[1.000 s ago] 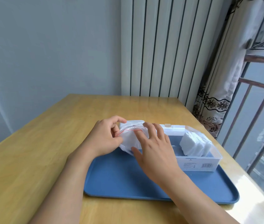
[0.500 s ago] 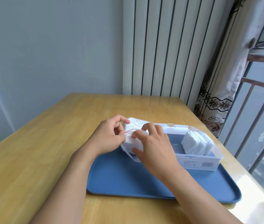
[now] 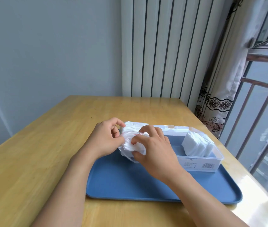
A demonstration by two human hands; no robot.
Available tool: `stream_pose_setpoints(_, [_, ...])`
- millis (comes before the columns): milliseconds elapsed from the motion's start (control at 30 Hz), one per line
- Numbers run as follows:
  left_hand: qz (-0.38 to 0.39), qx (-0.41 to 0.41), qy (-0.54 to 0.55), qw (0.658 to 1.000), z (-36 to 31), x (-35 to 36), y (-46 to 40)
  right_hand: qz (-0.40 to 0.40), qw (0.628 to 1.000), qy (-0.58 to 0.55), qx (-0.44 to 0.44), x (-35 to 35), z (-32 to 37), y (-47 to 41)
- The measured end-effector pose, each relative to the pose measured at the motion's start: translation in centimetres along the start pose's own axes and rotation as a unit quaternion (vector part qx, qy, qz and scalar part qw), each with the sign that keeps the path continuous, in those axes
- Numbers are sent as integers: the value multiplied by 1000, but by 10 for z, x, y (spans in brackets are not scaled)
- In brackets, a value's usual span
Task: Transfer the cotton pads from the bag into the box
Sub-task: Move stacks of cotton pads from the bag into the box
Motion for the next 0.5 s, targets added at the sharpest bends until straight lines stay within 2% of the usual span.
stream_pose_setpoints(133, [-39,-4,-14,999,3,-8,-2,-50,995,-90,-13,-11,-2,2])
stream_pose_setpoints(233, [-51,-18,-23,998,9,-12,-2,-90,966,-242,-24,-29,-1,6])
stream_pose_setpoints(300, [-41,-25,-26,999,9,-11,-1,-86,918,-387,-4,-37,-7,5])
stream_pose_setpoints(367, [-30,-1,-6,1000,-3,-9,2,-79,847,-525,23,-44,-16,4])
stream_pose_setpoints(433, [-43,54,106,992,-27,-11,6,-52,791,-606,72,-42,-27,3])
stream_pose_setpoints(500, [-43,100,264,958,-53,-13,14,-19,742,-662,99,-36,-31,2])
Point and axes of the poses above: each hand's wrist, its own y-axis away from the middle knuckle, its own x-axis out of the palm, z = x × y, the point moved 8 cm from there along -y, towards the middle knuckle, and after that the axes turned 7 degrees about y, right-handed, at the moved point
